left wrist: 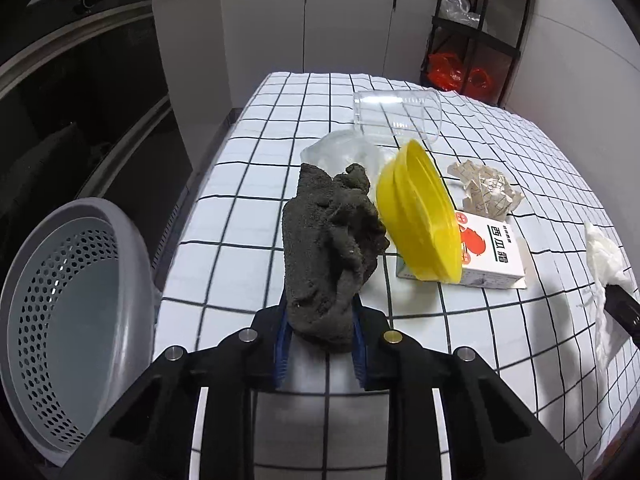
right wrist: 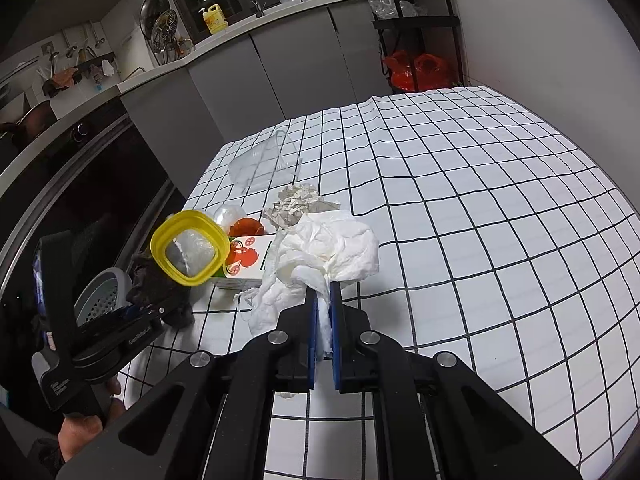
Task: Collect trash
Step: 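Carry the sock and tissue in both grippers over the grey basket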
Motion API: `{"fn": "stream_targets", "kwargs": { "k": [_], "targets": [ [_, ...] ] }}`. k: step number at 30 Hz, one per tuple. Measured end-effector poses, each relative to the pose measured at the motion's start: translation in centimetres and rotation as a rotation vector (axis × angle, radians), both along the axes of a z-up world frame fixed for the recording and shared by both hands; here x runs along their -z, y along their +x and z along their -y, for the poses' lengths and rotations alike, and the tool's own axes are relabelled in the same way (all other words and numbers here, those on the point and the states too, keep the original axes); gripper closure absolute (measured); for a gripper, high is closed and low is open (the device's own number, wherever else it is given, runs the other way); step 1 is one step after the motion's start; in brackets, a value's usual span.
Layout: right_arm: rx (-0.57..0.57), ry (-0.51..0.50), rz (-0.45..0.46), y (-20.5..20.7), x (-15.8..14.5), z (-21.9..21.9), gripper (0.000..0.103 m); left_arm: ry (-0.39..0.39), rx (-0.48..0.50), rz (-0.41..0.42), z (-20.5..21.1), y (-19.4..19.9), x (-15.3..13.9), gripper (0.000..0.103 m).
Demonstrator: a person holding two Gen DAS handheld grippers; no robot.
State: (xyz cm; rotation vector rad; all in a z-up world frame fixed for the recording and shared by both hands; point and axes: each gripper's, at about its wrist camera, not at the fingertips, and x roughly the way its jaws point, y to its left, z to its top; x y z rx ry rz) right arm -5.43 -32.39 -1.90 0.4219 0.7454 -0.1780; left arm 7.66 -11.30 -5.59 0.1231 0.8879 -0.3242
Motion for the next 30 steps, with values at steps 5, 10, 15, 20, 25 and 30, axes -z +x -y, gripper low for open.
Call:
{"fn": "stream_targets", "kwargs": {
  "k": [5,10,15,20,25,30],
  "targets": [
    [-0.009,0.001,0.011,0.2,-0.1,-0.3,0.097,-0.001,-0.013,0.041,-1.6,-1.5,-1.3,0.079],
    [-0.024,-0.009,0.022,0.5,-0.5,-1.2,0.097,-0.012,-0.013,0.071,-3.2,-2.8,-2.7,0.079],
    [-0.035,-0.004,0.029,0.9,-0.6,-1.9,0.097,-0.041,-0.005,0.08,-4.6,-4.2,-3.7,0.08],
    [-0.064,-0.003,0.063,1.0,-1.6,-3.3,0.097,-0.051,-0.023,0.106,-6.4,-5.3,-4.9,0.08],
    [-0.107,-0.017,0.094,1.3,-2.4,-5.1,0.097,-0.036,-0.07,0.134,-8.9,-5.4,-5.5,0.08],
    [-0.149,-0.022,0.108,1.9,-2.6,-7.0,0.097,-0.011,-0.138,0.159,-12.4,-4.7,-5.8,0.08]
  ]
}}
